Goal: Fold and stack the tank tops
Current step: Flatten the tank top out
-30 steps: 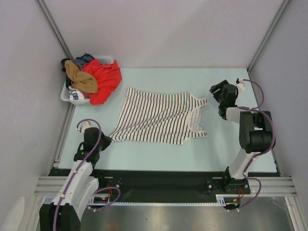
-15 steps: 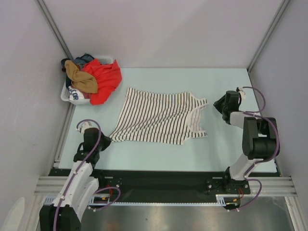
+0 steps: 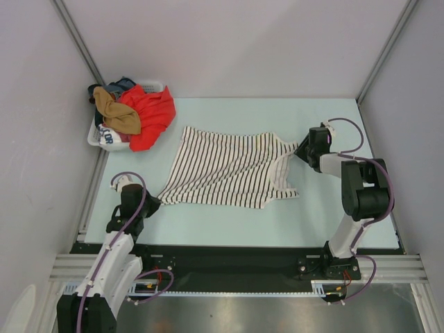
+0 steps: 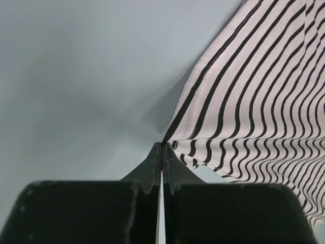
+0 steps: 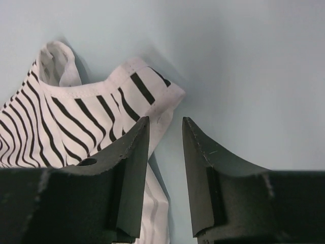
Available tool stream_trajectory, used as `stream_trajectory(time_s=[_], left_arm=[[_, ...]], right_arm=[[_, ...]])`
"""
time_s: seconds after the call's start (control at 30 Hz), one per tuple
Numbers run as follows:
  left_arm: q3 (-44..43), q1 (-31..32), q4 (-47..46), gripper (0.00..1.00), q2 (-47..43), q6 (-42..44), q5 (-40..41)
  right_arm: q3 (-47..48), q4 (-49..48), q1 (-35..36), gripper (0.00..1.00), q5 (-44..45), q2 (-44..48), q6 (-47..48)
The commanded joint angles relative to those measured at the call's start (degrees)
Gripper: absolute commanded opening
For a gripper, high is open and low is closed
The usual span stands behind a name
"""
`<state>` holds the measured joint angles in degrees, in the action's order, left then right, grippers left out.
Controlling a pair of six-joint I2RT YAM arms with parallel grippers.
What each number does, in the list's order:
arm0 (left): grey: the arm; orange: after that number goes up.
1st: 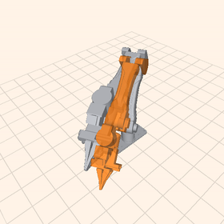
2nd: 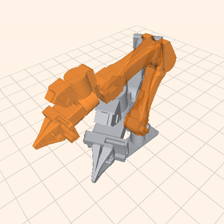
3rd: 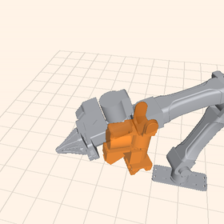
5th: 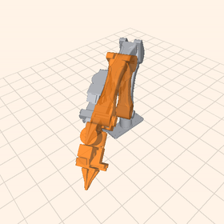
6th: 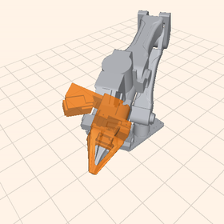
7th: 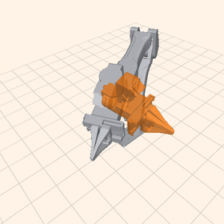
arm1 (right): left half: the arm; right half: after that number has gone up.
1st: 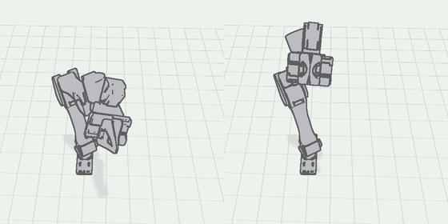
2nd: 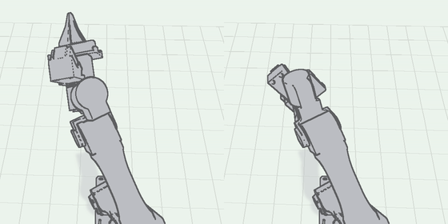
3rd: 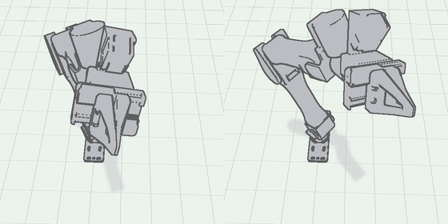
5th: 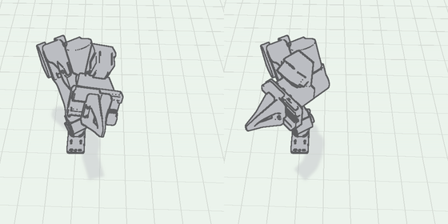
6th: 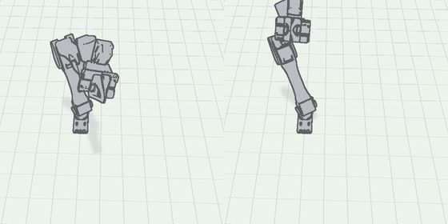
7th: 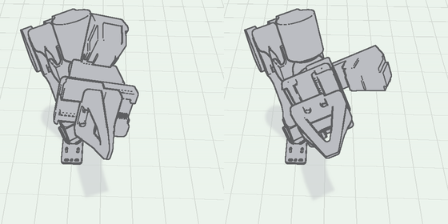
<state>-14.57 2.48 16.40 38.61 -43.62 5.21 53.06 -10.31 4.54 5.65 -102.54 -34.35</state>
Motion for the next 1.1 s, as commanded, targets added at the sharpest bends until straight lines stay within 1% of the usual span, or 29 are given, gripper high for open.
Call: stream_trajectory(time_s=[0.0, 0.23, 0.37, 0.5, 0.6, 0.67, 0.7, 0.73, 0.8, 0.87, 0.9, 0.97, 1.0, 1.03, 1.07], left_arm=[[-0.73, -0.64, -1.9, 0.0, -0.11, 1.08, 0.24], [-1.16, -0.64, -1.81, 0.0, -0.11, 1.25, 0.41], [-1.16, -0.64, -1.64, 0.0, -0.47, 1.43, 0.68], [-1.34, -0.64, -1.46, 0.0, -0.73, 1.69, 0.59], [-1.34, -0.64, -1.46, 0.0, -0.82, 1.87, 0.59], [-1.34, -0.64, -1.55, 0.0, -0.82, 1.95, 0.59], [-1.25, -0.64, -1.55, 0.0, -0.73, 1.87, 0.5], [-1.17, -0.64, -1.64, 0.0, -0.64, 1.95, 0.41], [-1.25, -0.64, -1.81, 0.0, -0.64, 1.96, 0.33], [-1.16, -0.64, -1.81, 0.0, -0.82, 1.96, 0.24], [-1.08, -0.64, -1.9, 0.0, -0.9, 1.96, 0.15], [-1.08, -0.64, -1.9, 0.0, -0.91, 1.96, 0.15], [-1.08, -0.64, -1.9, 0.0, -0.99, 2.04, -0.03], [-1.16, -0.64, -1.9, 0.0, -0.91, 2.04, -0.03], [-1.16, -0.64, -1.9, 0.0, -1.08, 2.13, -0.11]], right_arm=[[3.8, 1.87, 0.3, 0.38, 2.61, -1.43, 1.92], [11.26, 8.63, 1.35, 0.38, 4.8, -6.44, 3.59], [11.89, 9.87, 1.88, 0.38, 5.86, -6.79, 4.03], [9.88, 8.64, 1.88, 0.39, 6.48, -5.22, 3.76], [5.85, 5.31, 1.88, 0.45, 6.3, -2.41, 3.68], [3.38, 2.05, 1.97, 0.52, 5.86, -0.74, 3.5], [0.84, 0.91, 1.79, 0.55, 5.69, 0.84, 3.32], [-0.31, -1.62, 1.53, 0.65, 4.73, 1.81, 3.06], [-2.51, -3.75, 1.0, 0.72, 3.5, 3.83, 2.45], [-4.45, -6.46, 0.48, 0.76, 0.6, 4.37, 1.48], [-4.89, -7.53, 0.39, 0.77, -2.37, 4.63, 1.04], [-7.08, -12.53, -0.05, 0.85, -5.11, 4.9, -1.49], [-7.7, -14.37, -0.31, 0.87, -9.04, 4.98, -2.56], [-8.32, -17.26, -0.58, 0.88, -10.47, 4.55, -3.52], [-8.58, -18.16, -0.93, 0.88, -11.7, 4.28, -4.66]])
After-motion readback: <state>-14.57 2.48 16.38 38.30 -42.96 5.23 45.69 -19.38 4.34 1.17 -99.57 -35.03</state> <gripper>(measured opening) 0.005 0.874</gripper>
